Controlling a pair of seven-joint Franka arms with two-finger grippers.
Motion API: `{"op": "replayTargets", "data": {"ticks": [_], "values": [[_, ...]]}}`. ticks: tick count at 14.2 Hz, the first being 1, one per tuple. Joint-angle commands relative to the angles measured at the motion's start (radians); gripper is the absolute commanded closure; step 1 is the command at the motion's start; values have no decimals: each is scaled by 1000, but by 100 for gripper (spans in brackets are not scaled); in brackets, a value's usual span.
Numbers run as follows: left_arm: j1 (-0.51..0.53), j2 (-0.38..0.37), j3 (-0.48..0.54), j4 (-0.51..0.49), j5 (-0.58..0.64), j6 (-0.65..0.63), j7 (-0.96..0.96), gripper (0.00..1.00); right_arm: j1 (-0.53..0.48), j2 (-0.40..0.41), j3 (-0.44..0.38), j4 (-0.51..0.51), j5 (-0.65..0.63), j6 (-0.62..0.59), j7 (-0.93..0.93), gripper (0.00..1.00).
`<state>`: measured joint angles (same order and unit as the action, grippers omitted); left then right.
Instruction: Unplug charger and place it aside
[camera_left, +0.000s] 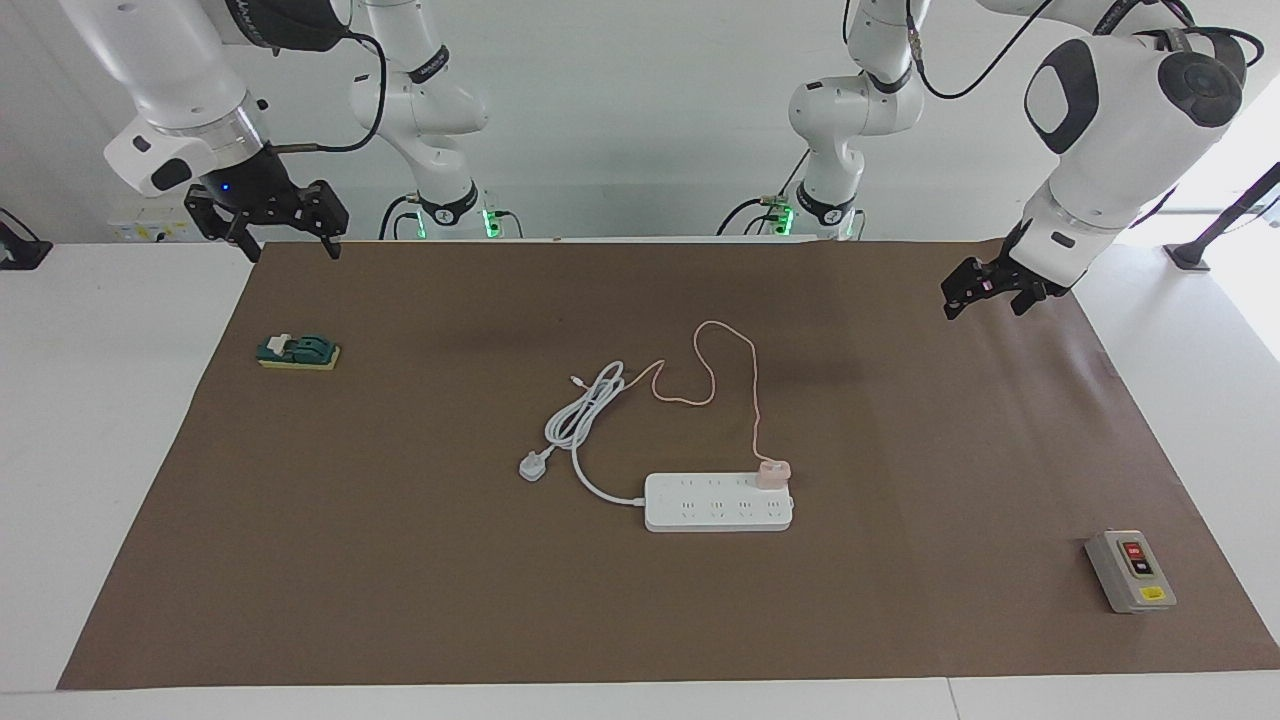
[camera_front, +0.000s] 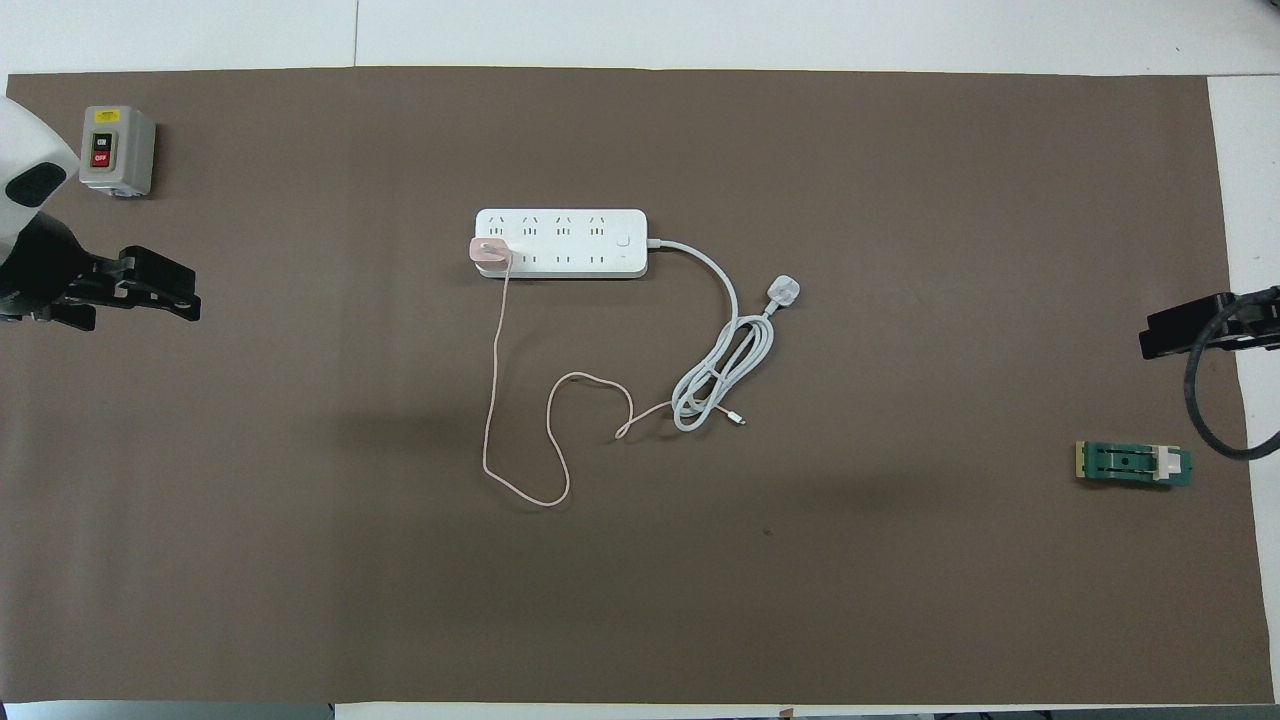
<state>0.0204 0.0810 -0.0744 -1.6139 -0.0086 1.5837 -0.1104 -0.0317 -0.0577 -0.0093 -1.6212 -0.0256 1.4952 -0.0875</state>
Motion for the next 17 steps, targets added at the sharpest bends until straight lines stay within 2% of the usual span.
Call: {"op": "replayTargets", "data": {"ticks": [1,3,5,7,9,12,15,17], "values": [[-13,20,-1,26,-5,5,-254,0,-2,-34,8,-51,7,23,15,0],[-49,55,-2,55,-1,36,-420,0,0,-47,12,-104,12,80,41,0],[-63,88,-2,86,-4,47,-610,0,9,-47,14,-158,64,143,145,0],[-95,140,-4,117,-2,87,-887,0,59,-50,14,-221,78,201,274,0],[-140,189,-1,166,-1,108,-1049,0,123,-31,14,-241,81,238,453,0],[-158,242,-2,187,-4,177,-1326,0,173,48,14,-246,156,319,618,0],[-177,285,-1,177,1,200,-1365,0,217,139,14,-246,290,429,817,0],[-178,312,-2,175,-1,237,-1443,0,281,215,14,-243,399,561,993,0]]}}
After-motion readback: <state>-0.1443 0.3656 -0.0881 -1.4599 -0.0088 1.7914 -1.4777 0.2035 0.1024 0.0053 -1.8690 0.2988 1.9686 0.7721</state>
